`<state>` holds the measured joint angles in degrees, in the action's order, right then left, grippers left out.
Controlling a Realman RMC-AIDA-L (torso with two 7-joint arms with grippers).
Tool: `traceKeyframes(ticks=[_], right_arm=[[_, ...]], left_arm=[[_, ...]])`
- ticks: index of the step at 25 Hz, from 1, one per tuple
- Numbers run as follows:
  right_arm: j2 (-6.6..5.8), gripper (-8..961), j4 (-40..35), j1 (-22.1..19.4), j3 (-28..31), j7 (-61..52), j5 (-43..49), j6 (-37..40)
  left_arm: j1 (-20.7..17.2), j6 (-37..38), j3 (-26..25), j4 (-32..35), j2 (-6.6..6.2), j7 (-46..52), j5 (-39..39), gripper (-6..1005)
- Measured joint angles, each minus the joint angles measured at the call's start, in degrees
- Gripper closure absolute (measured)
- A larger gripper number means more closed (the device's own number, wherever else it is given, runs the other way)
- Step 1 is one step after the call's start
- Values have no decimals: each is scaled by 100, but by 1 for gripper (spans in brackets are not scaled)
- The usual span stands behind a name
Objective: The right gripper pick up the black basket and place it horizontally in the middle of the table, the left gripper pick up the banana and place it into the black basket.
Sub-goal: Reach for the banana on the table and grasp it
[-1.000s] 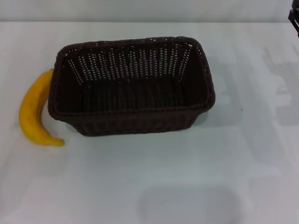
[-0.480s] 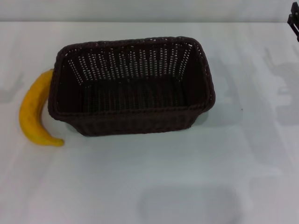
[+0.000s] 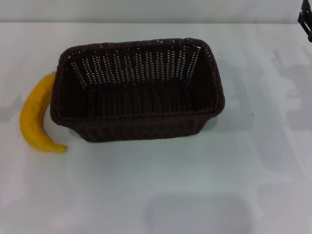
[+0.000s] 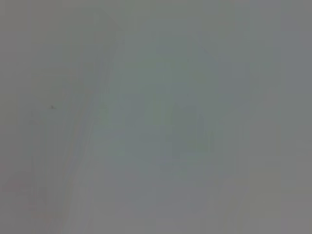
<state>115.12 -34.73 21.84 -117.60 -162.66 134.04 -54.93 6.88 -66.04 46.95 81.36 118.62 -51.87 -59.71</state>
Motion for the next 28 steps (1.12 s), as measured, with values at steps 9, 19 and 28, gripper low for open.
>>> traceKeyframes(ticks=[9, 19, 28], right_arm=[[2, 139, -89, -26, -95, -2, 11, 0], [1, 139, -217, -149, -201, -2, 17, -20], [1, 140, -227, -163, -273, -3, 16, -35]], left_arm=[[628, -415, -34, -478, -18, 580, 1219, 166], [1120, -354, -31, -1169, -22, 314, 1566, 166], [1201, -258, 9, -1347, 1, 201, 1594, 167]])
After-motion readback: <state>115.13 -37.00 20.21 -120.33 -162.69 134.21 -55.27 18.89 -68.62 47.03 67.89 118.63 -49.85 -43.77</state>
